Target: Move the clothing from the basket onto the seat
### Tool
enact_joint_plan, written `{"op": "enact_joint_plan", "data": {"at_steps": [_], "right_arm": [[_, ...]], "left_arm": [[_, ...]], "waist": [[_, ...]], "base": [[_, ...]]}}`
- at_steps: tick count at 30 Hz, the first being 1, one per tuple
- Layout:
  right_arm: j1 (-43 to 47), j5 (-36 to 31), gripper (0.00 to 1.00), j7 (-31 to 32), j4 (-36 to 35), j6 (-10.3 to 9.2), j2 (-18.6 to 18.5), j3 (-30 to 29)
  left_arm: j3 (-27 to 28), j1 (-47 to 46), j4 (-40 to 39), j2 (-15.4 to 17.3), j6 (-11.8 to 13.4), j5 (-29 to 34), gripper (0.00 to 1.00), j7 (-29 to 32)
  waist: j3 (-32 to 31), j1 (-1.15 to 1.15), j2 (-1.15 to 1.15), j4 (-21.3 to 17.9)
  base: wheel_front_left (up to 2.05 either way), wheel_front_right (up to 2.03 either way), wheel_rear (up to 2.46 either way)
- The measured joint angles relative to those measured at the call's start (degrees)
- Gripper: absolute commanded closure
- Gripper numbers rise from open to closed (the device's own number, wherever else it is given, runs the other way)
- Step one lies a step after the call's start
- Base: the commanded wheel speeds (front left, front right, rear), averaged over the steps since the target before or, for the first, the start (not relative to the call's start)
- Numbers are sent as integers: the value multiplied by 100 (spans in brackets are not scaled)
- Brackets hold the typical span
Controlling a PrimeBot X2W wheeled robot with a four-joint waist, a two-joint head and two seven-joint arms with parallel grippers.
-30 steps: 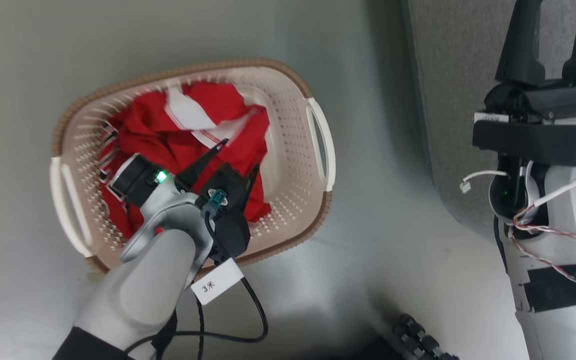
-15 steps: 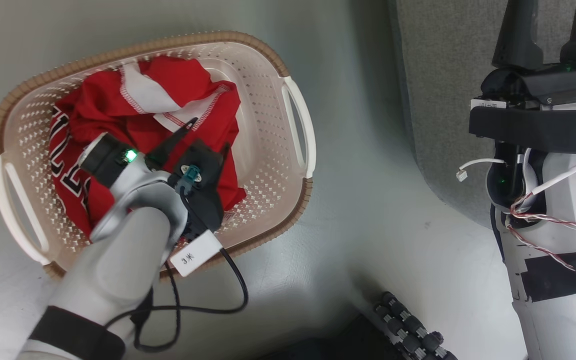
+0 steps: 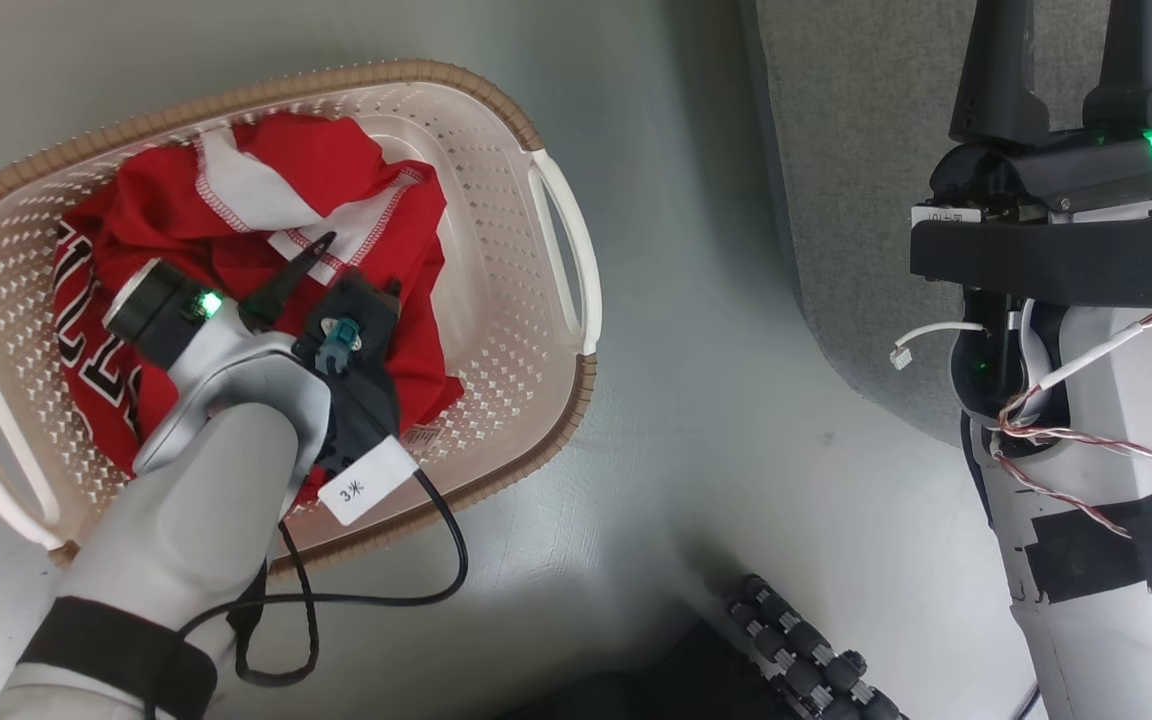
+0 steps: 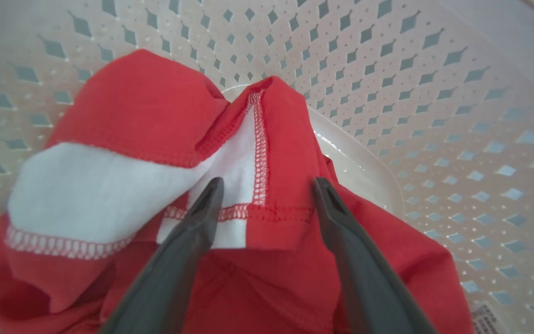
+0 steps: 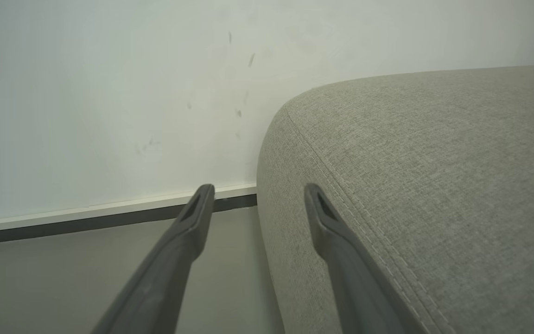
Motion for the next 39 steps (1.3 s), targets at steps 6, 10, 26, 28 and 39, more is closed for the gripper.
{"op": "enact_joint_plan", "data": {"at_steps": [6,10,26,28,39], "right_arm": [[-2,55,0,0,5,-8,3,56],[-3,132,0,0,4,-34,9,97],[-1,145,0,0,312,-49,10,-1],[15,82,0,0,393,-29,10,-15],[396,-146,0,0,902,121,-16,-157]], "left_arm": [[-16,-79,167,-11,52,27,51,-1],[-53,-177,289,-24,57,70,89,-1],[-162,-276,427,-445,41,2,100,-536],[-165,-272,428,-465,16,-29,100,-608],[-174,-61,263,-662,-59,-370,100,-827]], "waist": [[18,0,0,-42],[29,0,0,-59],[-173,0,0,105],[-250,0,0,152],[-874,0,0,508]], "base": [[0,0,0],[0,0,0],[0,0,0],[0,0,0],[0,0,0]]}}
